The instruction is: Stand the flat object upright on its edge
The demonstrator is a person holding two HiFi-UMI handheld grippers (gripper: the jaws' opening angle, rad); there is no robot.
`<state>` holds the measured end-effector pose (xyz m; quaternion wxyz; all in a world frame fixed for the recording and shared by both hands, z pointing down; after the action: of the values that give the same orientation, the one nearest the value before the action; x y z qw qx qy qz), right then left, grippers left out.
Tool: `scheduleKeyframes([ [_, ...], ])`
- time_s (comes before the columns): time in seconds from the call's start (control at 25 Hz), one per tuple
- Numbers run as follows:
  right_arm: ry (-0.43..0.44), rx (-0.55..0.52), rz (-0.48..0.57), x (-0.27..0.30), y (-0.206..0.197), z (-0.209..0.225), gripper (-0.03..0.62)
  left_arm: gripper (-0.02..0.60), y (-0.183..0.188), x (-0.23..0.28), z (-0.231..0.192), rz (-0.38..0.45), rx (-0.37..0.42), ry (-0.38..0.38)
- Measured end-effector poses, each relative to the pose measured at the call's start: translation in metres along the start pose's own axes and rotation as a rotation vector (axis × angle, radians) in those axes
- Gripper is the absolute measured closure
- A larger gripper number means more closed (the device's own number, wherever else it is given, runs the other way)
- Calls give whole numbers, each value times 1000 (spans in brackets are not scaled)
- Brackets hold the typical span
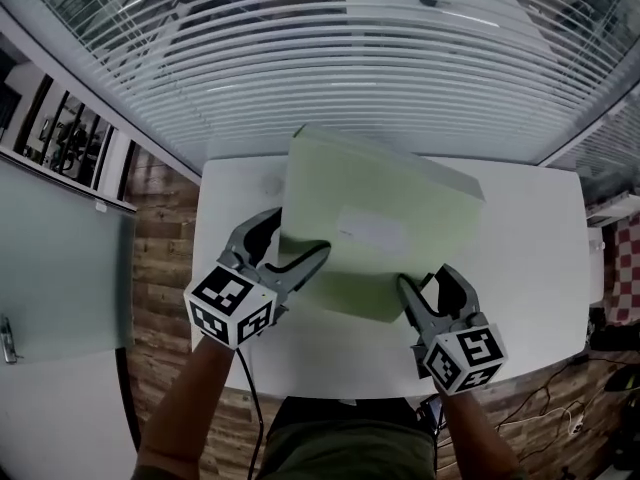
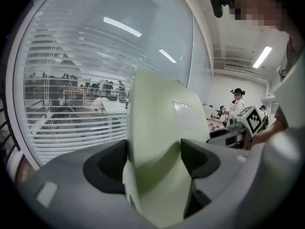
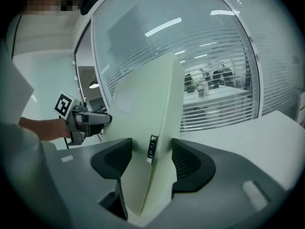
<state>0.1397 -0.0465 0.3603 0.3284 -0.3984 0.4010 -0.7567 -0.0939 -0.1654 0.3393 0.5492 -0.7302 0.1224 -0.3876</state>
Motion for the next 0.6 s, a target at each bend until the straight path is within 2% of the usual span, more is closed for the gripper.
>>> scheduleKeyframes([
  [0.16, 8, -55, 0, 8, 8, -1, 324, 242, -2, -4, -6, 32, -27, 30],
  [0.6, 47, -188, 11, 11, 15, 20, 324, 242, -17, 1, 10, 110, -80, 111],
])
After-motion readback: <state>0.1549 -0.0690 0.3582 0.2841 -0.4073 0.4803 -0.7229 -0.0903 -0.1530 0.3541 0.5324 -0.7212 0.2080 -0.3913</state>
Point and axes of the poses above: the fingertips, and each gripper's own axes: x forward along the fingers, z to its right, y out of its top, the point moved 7 cm from there along -x, backward along the fingers, and after that the axes turned 10 degrees about y, right-handed, at the moved point
